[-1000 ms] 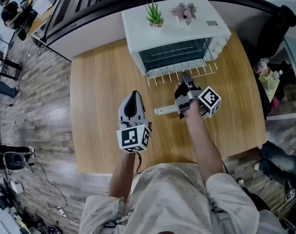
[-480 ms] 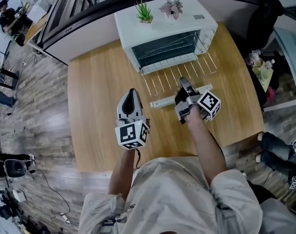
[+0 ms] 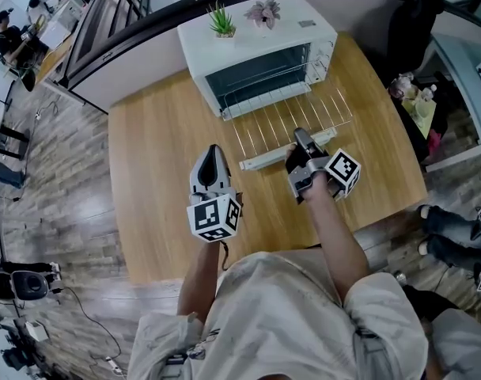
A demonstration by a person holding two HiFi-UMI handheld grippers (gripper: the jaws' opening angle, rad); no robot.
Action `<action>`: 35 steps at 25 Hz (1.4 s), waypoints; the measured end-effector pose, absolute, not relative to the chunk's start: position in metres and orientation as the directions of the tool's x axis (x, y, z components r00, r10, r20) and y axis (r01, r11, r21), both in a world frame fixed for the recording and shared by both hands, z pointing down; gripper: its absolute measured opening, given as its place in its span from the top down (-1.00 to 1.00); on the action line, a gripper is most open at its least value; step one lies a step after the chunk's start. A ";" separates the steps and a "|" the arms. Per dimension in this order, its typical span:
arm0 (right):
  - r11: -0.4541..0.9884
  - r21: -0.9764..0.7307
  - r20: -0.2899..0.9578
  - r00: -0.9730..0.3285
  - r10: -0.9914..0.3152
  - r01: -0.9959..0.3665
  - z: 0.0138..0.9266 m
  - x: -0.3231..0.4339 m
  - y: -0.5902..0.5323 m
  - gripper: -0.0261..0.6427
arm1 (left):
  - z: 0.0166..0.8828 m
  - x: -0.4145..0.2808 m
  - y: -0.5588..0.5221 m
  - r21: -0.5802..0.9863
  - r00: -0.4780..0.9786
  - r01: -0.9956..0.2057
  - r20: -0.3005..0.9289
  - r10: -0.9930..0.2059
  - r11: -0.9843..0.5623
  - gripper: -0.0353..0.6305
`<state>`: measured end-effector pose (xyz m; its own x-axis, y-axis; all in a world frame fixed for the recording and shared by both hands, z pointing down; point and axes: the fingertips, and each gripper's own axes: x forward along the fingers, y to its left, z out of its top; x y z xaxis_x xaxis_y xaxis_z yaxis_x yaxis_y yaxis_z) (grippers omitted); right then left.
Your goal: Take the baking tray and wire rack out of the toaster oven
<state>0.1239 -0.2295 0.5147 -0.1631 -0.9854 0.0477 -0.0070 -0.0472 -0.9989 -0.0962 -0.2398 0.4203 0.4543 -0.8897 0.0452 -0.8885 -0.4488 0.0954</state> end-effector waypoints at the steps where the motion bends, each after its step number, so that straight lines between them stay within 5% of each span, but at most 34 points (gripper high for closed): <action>1: -0.045 -0.999 0.046 -0.158 -0.986 -0.009 0.514 0.126 -0.228 0.85 | 0.420 -0.094 -0.239 0.095 0.458 -0.886 0.044 -0.888 -0.453 0.85; 15: -0.031 -0.999 0.032 -0.045 -0.998 -0.020 0.505 0.170 -0.193 0.84 | 0.414 -0.057 -0.230 0.098 0.546 -0.835 0.020 -0.838 -0.541 0.85; 35: -0.093 -0.995 0.080 0.318 -0.945 -0.023 0.507 0.268 -0.020 0.85 | 0.411 0.055 -0.156 0.148 0.791 -0.606 0.009 -0.612 -0.782 0.85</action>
<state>0.2682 -0.0200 0.5073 0.3175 -0.9448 0.0804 -0.0232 -0.0925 -0.9954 0.0554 -0.1564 0.4105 0.7911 -0.6116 0.0087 -0.6059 -0.7817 0.1477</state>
